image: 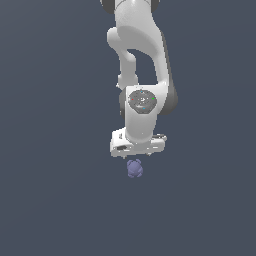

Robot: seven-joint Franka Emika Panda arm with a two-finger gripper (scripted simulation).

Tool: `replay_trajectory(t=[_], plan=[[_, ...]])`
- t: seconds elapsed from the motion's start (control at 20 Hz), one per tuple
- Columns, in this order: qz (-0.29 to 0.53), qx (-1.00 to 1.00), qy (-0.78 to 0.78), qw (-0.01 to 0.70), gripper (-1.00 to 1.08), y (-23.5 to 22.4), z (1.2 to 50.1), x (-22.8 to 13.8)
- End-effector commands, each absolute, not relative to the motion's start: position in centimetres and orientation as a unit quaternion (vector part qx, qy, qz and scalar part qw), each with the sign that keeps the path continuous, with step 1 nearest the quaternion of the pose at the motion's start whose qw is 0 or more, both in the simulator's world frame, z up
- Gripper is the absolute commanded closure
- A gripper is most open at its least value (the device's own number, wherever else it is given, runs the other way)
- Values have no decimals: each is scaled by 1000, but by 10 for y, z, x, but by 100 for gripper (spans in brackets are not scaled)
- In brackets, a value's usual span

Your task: Pick up the object and move it to a goal position.

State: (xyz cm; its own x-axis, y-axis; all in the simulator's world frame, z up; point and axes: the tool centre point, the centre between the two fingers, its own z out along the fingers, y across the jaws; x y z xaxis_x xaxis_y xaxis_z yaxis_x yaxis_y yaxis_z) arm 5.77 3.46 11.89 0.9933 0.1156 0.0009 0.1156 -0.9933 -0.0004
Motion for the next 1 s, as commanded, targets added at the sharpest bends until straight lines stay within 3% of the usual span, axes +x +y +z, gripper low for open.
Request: replay_trajectory(t=[0.0,0.95], plan=[[0,-998,-60,0,-92,33,109,66],[0,-998,-62,0,-92,30,70,80]])
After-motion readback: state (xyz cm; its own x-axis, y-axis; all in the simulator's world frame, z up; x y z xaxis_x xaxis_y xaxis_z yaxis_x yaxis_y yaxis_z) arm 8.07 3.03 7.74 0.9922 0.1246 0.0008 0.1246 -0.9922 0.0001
